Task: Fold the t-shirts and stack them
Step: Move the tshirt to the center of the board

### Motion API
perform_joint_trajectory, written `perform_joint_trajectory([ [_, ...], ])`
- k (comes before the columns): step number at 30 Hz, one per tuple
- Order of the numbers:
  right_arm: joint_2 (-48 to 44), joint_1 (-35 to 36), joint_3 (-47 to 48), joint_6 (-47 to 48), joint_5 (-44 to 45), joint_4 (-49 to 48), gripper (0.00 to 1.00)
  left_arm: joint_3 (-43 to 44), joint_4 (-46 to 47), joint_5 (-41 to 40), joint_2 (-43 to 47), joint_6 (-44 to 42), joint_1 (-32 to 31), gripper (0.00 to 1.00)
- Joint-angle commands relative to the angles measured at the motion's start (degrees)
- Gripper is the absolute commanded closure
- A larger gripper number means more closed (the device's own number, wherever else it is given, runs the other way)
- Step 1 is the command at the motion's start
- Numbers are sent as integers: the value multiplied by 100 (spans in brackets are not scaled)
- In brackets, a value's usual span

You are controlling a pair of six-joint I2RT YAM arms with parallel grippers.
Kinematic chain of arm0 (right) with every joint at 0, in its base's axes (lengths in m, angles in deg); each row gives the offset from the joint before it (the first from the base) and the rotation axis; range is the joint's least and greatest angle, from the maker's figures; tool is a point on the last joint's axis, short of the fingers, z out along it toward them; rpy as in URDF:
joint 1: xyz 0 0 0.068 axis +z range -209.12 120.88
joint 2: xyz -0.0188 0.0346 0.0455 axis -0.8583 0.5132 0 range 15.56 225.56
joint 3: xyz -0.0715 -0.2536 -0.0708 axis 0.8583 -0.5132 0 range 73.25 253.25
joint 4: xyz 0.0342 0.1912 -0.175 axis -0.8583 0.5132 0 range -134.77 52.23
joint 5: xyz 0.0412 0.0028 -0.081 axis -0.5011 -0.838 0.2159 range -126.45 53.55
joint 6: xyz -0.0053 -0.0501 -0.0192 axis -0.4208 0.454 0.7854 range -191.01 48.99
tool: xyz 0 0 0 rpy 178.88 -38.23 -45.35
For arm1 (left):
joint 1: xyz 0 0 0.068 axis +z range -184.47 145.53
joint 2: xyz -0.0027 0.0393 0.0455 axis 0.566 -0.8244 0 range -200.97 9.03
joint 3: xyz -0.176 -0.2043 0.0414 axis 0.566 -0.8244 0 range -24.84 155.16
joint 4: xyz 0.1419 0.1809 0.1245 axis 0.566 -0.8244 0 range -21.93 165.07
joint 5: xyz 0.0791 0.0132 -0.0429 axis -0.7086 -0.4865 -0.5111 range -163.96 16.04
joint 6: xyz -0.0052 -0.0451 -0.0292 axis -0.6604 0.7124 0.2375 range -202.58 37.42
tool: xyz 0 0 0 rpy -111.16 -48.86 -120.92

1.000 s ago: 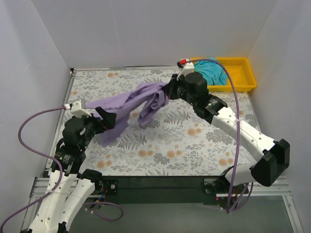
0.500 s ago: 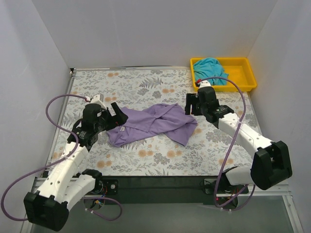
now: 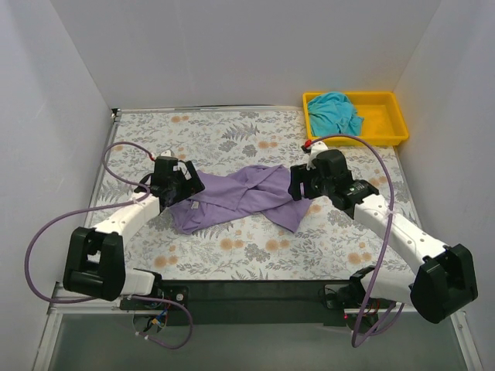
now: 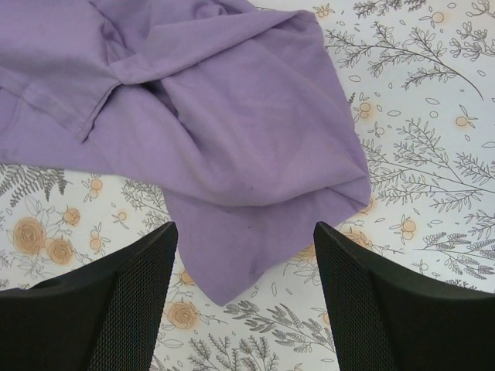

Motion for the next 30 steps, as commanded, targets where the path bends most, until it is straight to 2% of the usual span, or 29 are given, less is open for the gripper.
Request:
perform_joint_trajectory([
  [1,-230,28,-89,195,-319,-3,34,97,664,4,-229,-287,213,16],
  [3,-283,28,-159,221,-380,-3,34,35,928,119,-352,-463,371,16],
  [7,-353,28,-308,213,-381,-3,34,-150,1393,900,-458,-779,705,16],
  [12,-345,28,-388,178,-372,-3,35,-229,1755,1770,-695,-1026,793,16],
  [17,-336,28,-344,195,-345,-3,35,-299,1869,1701,-906,-1087,828,16],
  [21,-345,36,-361,213,-319,-3,35,-334,1869,1947,-977,-1061,864,18],
  [30,-336,28,-379,195,-301,-3,35,-247,1333,2263,-354,-763,864,33],
])
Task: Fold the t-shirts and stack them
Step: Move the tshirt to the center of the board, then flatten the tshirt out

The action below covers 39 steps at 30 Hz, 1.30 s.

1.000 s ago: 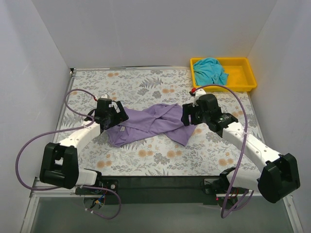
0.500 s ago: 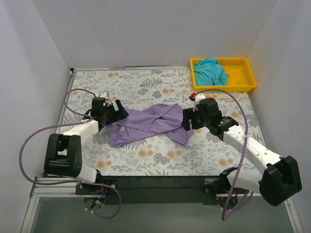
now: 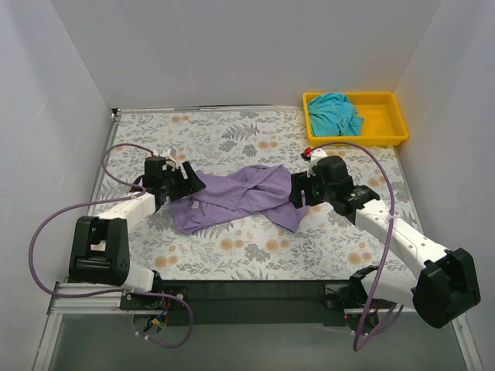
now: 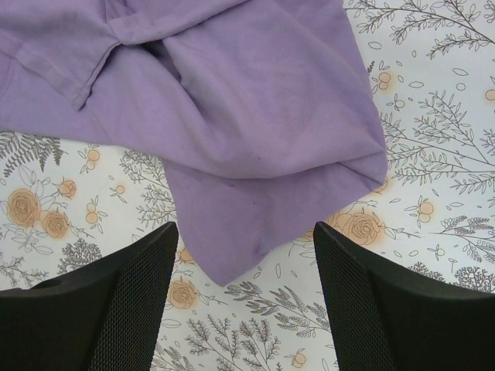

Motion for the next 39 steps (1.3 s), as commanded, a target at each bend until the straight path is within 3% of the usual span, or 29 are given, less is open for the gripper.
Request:
perform_joint_trajectory([
  [1,-83,28,28,79,2,-62,35,46,-260,233,565,125,38,37],
  [14,49,36,63,44,-15,-62,36,38,-375,356,724,310,29,57],
  [20,190,28,28,0,108,-97,36,-94,-164,435,548,415,29,58],
  [23,286,28,80,-70,143,-106,35,-94,-129,444,495,424,29,74],
  [24,295,28,80,-88,143,-115,35,-86,-129,453,513,424,29,81],
  [25,321,28,89,-96,143,-132,35,-68,-138,453,565,424,38,96],
  [26,383,10,115,-70,343,-150,35,-16,-181,444,600,424,38,100],
  [31,611,-314,168,9,504,-273,36,432,-883,-38,1152,415,38,100],
  [39,1095,-1369,36,-622,-217,-739,40,1653,-2263,-847,1787,380,38,100],
])
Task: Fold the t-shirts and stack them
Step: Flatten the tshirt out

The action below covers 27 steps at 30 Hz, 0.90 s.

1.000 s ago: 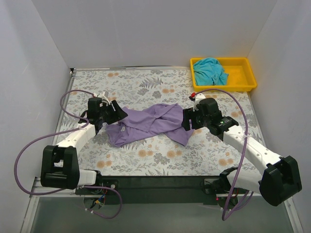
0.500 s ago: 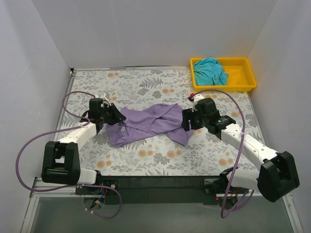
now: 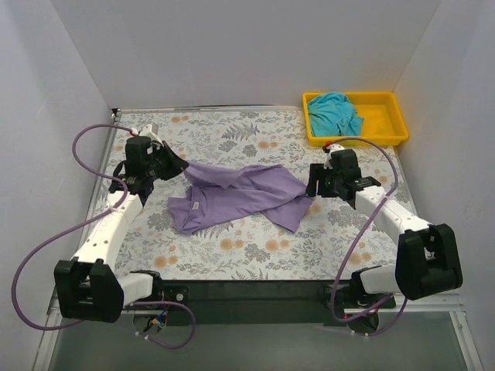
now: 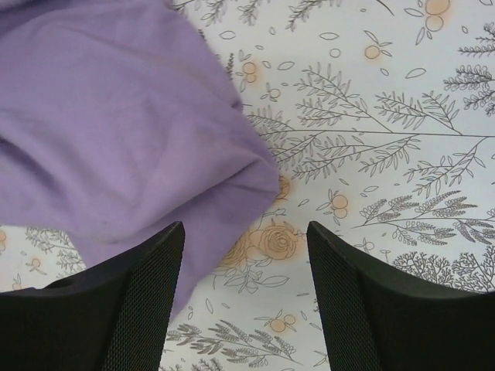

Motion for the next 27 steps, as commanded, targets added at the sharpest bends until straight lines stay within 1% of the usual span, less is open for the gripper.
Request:
perform_joint_trajectory([
  [1,323,-281,36,-449,-416,-398,40,487,-697,-485,441,-61,35,100],
  [7,1008,-352,98,-616,-768,-688,43,839,-1119,-573,898,-70,35,100],
  [13,1431,-343,10,-695,-1128,-1258,43,848,-1339,-529,1258,-53,35,100],
  [15,1554,-317,1,-713,-1286,-1303,43,839,-1436,-608,1302,-61,35,100],
  [17,1730,-282,-16,-696,-1348,-1514,44,848,-1497,-670,1364,-70,35,100],
  [19,1879,-264,-51,-696,-1392,-1576,50,866,-1568,-810,1390,-88,35,100],
  [22,1977,-255,1,-590,-1454,-1594,67,866,-1594,-977,1381,-132,35,100],
  [23,1959,-255,45,-538,-1341,-1550,83,883,-1577,-986,1312,-141,35,100],
  [24,1924,-264,124,-415,-1235,-1489,89,962,-1551,-986,1259,-149,35,100],
  [25,1846,-273,403,-327,-1112,-1384,93,1050,-1524,-995,1180,-167,35,100],
  [26,1810,-273,649,-239,-789,-1191,99,1129,-1489,-986,1092,-184,44,100],
  [27,1766,-264,913,-134,-568,-745,99,1234,-1384,-995,830,-211,44,100],
])
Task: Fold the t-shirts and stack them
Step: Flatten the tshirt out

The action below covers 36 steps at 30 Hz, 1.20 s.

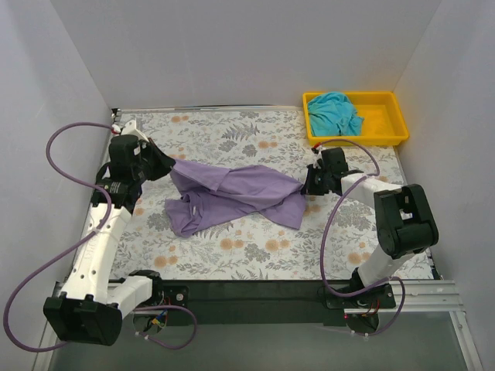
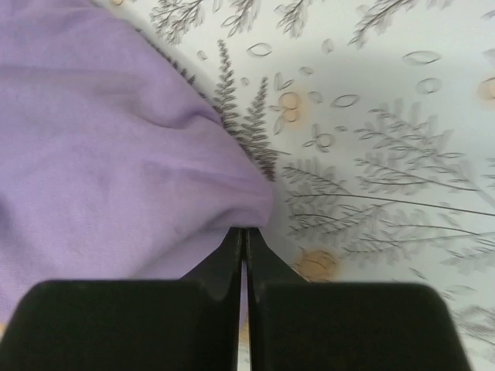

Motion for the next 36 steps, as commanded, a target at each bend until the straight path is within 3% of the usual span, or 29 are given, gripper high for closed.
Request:
perform_joint_trajectory([
  [1,-227,20,1310,576,1029,644,99,729,201,-193,-415,-169,62,100],
  [3,-342,20,1858,832,1620,1152,99,1212,219,-263,-975,-249,149,100],
  [5,-631,11,2613,1140,2412,1461,99,2343,175,-263,-1477,-292,246,100],
  [8,-921,29,2977,1369,2712,1647,99,3056,87,-333,-1726,-345,299,100],
  [11,-1413,116,2680,1125,2564,1963,99,3281,-62,-500,-1604,-398,325,100],
  [13,-1842,169,1978,896,2354,2130,99,2992,-97,-527,-1193,-372,325,100],
  [19,-3004,187,-491,-106,1651,2482,91,603,-413,-483,293,233,325,100],
  [23,-3619,178,-1495,-537,1237,2597,66,-620,-721,-308,971,568,290,100],
  [26,-3770,187,-1365,-371,1368,2553,55,-1253,-748,-255,1288,683,247,100],
  [36,-1856,187,392,631,1570,1841,52,-1334,-651,-281,1183,630,123,100],
])
